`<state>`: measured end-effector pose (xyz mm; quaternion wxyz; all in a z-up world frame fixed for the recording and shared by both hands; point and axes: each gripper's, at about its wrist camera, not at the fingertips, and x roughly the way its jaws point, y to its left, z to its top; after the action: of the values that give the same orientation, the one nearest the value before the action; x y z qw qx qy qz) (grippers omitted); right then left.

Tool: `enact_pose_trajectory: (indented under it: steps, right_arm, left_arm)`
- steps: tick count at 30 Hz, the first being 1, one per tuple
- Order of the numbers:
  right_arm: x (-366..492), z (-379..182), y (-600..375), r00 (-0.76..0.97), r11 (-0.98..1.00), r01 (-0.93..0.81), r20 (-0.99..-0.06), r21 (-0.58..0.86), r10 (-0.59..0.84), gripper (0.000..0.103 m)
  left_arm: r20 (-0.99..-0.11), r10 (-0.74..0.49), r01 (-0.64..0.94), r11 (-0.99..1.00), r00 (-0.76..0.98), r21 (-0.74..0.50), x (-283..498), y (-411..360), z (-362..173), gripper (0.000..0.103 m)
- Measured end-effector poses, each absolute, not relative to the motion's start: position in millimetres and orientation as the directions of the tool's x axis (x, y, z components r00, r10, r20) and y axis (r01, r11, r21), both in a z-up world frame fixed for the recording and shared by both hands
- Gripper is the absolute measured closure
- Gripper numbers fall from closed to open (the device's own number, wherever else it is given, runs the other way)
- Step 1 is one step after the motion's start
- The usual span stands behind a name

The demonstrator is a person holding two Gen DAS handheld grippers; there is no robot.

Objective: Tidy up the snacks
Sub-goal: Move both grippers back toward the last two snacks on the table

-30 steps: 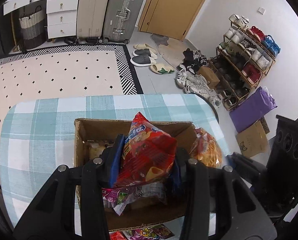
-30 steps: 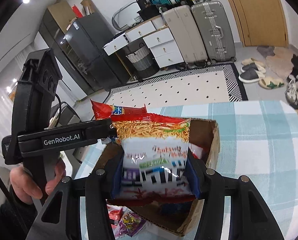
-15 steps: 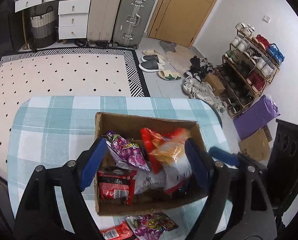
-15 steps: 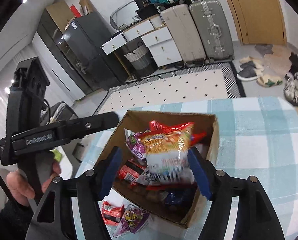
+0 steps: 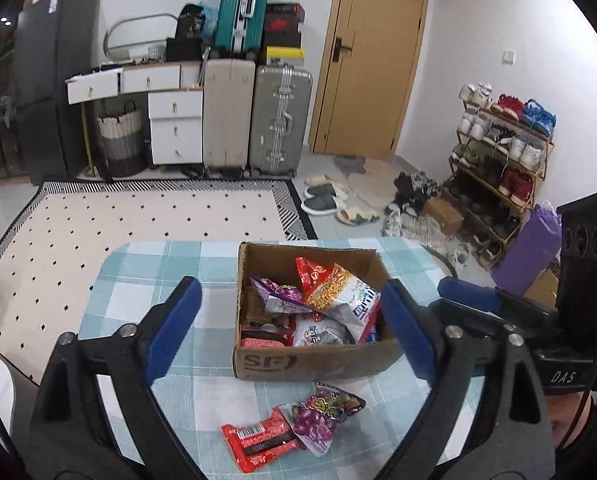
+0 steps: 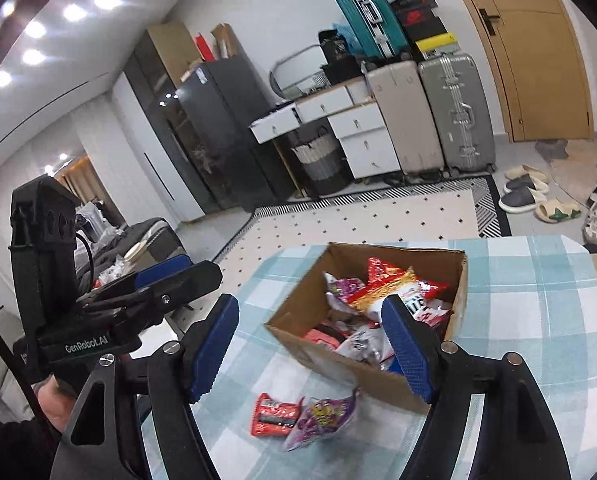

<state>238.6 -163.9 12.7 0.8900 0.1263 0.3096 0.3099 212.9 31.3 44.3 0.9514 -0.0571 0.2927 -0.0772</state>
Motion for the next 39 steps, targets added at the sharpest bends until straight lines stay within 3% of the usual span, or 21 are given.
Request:
enact_pose_trajectory:
  steps: [1, 8, 16, 21, 26, 39]
  right_arm:
    - [232, 14, -163, 0.622, 0.775, -0.48, -0.464, 0.411, 0.631, 0.027]
    - [171, 25, -164, 0.689, 0.781, -0.499, -0.375, 0.375, 0.62, 0.011]
    - [125, 20, -165, 0.675, 0.751, -0.527, -0.341, 0.398, 0.654, 0.003]
    - [93, 11, -161, 0.72, 0.786, -0.524, -0.321, 0.328, 0.615, 0.001]
    - [80, -12, -158, 0.722, 0.797, -0.511, -0.342, 0.323, 0.602, 0.001]
    - [109, -65, -160, 0.671, 0.8, -0.434, -0.444, 0.414, 0.594, 0.001]
  left_arm:
    - [-0.533, -0.173, 0.109, 0.983, 0.828, -0.148, 201, 31, 46, 0.001]
    - [-0.511, -0.139, 0.085, 0.988, 0.849, -0.128, 142, 36, 54, 0.001]
    - [-0.501, -0.097, 0.031, 0.99, 0.86, -0.138, 96, 53, 50, 0.001]
    - [-0.498, -0.056, -0.007, 0.992, 0.866, -0.123, 72, 62, 33, 0.001]
    - [-0.501, -0.002, -0.02, 0.999, 0.866, -0.038, 48, 57, 4, 0.001]
    - [-0.556, -0.041, -0.005, 0.997, 0.83, -0.082, 61, 62, -50, 0.001]
